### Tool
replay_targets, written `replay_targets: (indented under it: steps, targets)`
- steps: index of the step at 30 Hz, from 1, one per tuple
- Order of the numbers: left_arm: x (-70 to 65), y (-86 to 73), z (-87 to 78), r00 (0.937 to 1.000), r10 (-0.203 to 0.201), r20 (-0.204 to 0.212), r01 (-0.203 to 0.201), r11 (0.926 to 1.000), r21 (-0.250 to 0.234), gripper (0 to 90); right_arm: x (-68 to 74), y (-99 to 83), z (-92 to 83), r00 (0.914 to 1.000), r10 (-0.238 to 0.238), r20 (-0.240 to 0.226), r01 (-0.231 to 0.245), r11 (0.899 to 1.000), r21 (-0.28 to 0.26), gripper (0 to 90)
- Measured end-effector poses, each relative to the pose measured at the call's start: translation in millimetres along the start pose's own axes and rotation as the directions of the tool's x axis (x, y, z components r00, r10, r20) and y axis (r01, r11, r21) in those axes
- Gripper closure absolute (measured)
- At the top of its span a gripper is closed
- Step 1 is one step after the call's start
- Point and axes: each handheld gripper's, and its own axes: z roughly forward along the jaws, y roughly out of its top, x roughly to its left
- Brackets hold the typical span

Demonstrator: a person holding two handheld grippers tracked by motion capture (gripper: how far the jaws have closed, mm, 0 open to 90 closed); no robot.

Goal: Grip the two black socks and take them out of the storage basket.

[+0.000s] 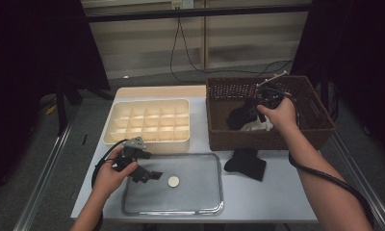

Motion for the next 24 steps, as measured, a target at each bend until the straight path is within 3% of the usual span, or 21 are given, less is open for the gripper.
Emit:
replay_targets:
  steps: [3, 7, 15, 24]
  targets:
    - [0.1, 0.0, -0.5, 1.0, -0.006, 0.001, 0.006, 1.0, -0.007, 3.3, -1.2, 0.1, 2.7, 0.9999, 0.01, -0.01, -0.009, 1.0, 0.01, 31.7]
    - [0.5, 0.1, -0.4, 1.0, 0.003, -0.002, -0.003, 1.0, -0.003, 3.3, -2.4, 1.1, 4.4, 0.9998, 0.015, -0.015, -0.015, 1.0, 0.013, 42.9]
    - [1.1, -0.7, -0.7, 1.0, -0.005, 0.003, 0.005, 0.9999, -0.01, 3.4, -2.6, 0.3, 5.5, 0.9988, 0.022, -0.043, -0.021, 1.0, 0.023, 82.2]
    - [0.3, -0.1, 0.9, 1.0, -0.003, 0.002, 0.003, 1.0, -0.001, 3.4, 2.4, 5.1, -16.5, 0.9972, 0.002, -0.074, -0.001, 1.0, 0.011, 84.2]
